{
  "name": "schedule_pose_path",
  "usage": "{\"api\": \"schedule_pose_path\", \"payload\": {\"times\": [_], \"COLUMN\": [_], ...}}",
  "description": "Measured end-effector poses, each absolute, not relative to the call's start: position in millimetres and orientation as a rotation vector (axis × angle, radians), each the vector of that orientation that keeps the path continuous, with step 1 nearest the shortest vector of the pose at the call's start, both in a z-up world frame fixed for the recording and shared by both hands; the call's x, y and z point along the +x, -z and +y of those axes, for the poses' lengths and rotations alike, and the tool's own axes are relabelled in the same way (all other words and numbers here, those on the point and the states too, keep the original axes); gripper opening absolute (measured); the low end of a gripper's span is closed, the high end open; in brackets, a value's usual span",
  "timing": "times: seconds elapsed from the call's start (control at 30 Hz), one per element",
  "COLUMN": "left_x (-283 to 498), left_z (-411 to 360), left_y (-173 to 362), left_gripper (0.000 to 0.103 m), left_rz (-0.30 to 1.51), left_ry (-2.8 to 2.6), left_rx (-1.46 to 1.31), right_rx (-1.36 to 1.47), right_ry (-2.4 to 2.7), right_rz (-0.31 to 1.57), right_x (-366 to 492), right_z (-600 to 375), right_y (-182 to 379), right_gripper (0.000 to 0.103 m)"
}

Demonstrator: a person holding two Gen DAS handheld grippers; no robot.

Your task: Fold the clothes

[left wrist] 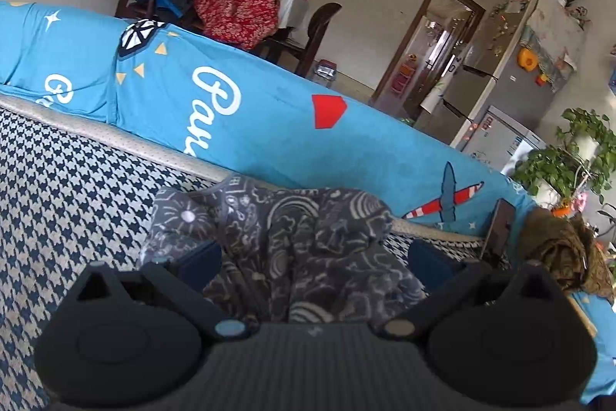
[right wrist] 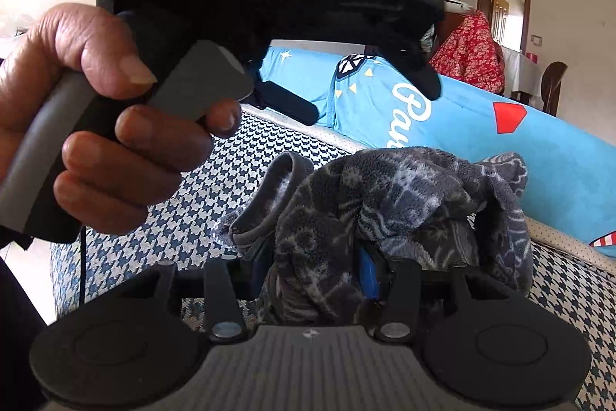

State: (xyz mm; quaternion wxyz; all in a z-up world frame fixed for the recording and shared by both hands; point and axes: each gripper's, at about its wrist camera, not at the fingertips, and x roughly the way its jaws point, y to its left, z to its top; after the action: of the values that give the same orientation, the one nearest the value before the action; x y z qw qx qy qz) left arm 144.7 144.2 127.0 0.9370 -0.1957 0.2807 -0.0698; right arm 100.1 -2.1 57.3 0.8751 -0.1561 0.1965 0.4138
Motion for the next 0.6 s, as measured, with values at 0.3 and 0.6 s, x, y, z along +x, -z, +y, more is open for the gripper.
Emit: {"api": "schedule_pose_path", "payload": {"times": [0.3, 0.6], "left_x": [141, 158], "left_z": [122, 130], "left_y": [-121, -88], "left_gripper": [0.103, 0.103], "left_rz": [0.623, 0.78], "left_ry": [0.255, 0.121], "left_rx": [-0.235, -0.151], "right_rx": [-0.385, -0.421], "right_ry": [-0.88, -0.876], "right_rz": [0.377, 0.362], "right_x": [105, 117], "right_z": [11, 13], "right_y": [-50, -45], "right_gripper": [0.049, 0.055]}}
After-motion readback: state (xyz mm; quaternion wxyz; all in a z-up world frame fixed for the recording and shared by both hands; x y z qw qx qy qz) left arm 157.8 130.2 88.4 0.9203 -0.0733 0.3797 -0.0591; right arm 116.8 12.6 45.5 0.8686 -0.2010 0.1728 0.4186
